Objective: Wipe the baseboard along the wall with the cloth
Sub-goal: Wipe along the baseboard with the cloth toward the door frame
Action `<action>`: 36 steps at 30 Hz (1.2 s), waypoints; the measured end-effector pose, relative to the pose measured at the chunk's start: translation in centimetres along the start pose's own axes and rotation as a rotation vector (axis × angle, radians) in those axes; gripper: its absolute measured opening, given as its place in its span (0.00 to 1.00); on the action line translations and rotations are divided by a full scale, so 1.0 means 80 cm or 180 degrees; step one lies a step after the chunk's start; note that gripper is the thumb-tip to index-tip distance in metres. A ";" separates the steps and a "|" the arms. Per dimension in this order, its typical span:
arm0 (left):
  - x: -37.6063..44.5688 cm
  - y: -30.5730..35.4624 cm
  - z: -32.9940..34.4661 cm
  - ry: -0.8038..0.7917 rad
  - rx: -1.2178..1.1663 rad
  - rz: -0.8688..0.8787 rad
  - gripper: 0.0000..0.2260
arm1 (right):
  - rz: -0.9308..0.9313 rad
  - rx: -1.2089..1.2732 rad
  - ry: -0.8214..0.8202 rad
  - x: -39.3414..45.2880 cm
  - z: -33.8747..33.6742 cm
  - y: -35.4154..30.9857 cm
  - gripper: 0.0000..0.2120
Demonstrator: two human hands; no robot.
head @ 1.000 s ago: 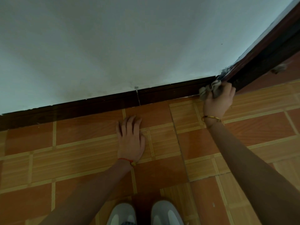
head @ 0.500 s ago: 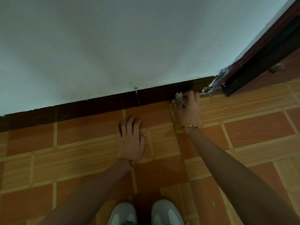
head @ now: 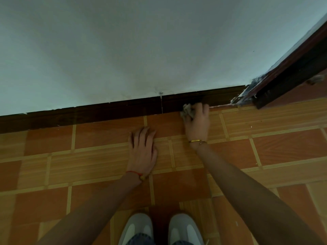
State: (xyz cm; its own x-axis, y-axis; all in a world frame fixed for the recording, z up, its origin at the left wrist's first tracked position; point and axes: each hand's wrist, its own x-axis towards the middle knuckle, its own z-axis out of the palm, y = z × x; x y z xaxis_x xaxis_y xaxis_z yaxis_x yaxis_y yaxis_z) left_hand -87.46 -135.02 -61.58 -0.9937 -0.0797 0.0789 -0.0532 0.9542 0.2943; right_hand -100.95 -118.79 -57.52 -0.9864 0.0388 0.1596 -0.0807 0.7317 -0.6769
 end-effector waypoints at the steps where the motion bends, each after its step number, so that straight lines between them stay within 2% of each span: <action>1: -0.002 -0.003 -0.002 0.0008 0.0016 -0.0013 0.21 | -0.0093 0.0059 -0.0141 -0.007 0.009 -0.008 0.15; 3: -0.005 -0.010 -0.007 0.0028 0.0036 -0.0072 0.21 | -0.0316 0.0113 -0.0393 -0.018 0.024 -0.021 0.16; 5: -0.008 -0.017 -0.013 0.0035 0.0030 -0.0170 0.22 | -0.0338 0.0202 -0.0358 -0.023 0.028 -0.030 0.16; 9: -0.015 -0.033 -0.024 0.0030 0.0054 -0.0377 0.22 | 0.0327 0.0615 0.0308 -0.015 0.017 -0.037 0.15; 12: -0.021 -0.043 -0.029 0.0080 0.0057 -0.0561 0.22 | 0.0391 0.0856 0.0614 -0.017 0.019 -0.056 0.14; 19: -0.037 -0.065 -0.032 0.0102 0.0099 -0.0751 0.22 | -0.0278 0.1145 0.0113 -0.047 0.058 -0.142 0.12; 22: -0.041 -0.073 -0.034 0.0091 0.0139 -0.0788 0.22 | -0.0223 0.1173 0.0223 -0.043 0.052 -0.140 0.11; 29: -0.045 -0.088 -0.033 0.0169 0.0079 -0.0782 0.22 | 0.0467 0.1023 0.1357 -0.003 -0.002 -0.079 0.13; 32: -0.045 -0.088 -0.030 0.0252 0.0050 -0.0776 0.21 | 0.0383 0.1005 0.1378 -0.003 0.000 -0.082 0.13; 36: -0.046 -0.090 -0.029 0.0300 0.0016 -0.0744 0.21 | 0.0261 0.1098 0.1125 -0.023 0.029 -0.115 0.13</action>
State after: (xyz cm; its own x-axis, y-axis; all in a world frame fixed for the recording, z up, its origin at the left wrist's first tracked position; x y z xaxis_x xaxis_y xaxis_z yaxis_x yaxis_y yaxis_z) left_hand -83.21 -142.29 -61.80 -0.9408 -0.3247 0.0977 -0.2812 0.9081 0.3103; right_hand -98.76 -127.19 -53.24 -0.8875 0.3588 0.2893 -0.1065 0.4511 -0.8861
